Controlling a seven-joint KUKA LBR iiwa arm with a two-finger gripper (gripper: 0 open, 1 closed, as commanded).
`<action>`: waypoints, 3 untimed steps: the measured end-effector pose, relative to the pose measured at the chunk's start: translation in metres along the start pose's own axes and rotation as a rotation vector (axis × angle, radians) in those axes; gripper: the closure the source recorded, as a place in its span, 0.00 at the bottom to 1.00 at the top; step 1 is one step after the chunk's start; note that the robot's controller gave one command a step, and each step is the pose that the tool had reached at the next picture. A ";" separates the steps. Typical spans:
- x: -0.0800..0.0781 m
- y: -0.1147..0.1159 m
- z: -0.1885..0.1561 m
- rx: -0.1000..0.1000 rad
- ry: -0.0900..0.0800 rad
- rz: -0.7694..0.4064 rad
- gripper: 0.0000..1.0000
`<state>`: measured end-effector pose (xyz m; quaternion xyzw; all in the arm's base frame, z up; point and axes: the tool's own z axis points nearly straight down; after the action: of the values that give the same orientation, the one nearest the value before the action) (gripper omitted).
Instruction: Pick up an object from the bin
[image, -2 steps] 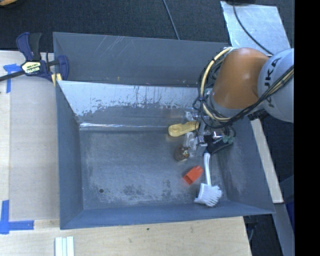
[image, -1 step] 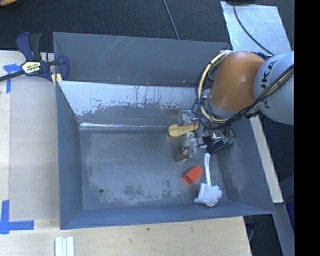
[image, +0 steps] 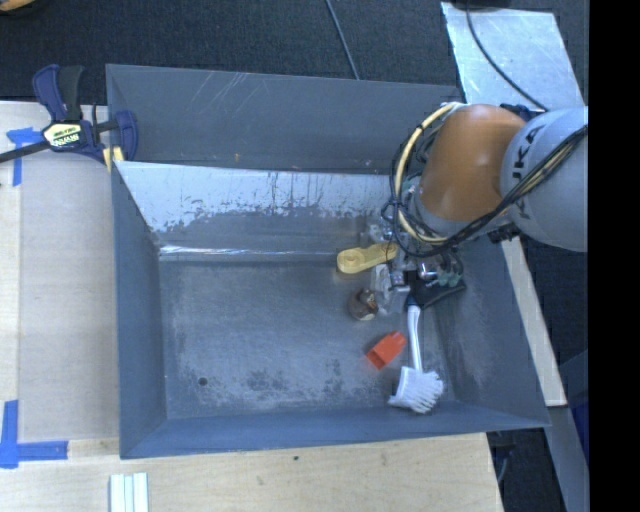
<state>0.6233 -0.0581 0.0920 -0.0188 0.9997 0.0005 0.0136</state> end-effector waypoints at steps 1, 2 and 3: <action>0.004 -0.012 -0.001 -0.004 0.001 -0.073 1.00; 0.004 -0.012 -0.001 -0.004 0.000 -0.072 1.00; -0.001 -0.025 -0.022 -0.004 -0.009 -0.057 1.00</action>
Offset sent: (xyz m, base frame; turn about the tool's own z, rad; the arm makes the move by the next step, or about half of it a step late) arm 0.0000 0.0000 0.0000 0.0000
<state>0.6247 -0.0835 0.1135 -0.0474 0.9987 0.0022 0.0183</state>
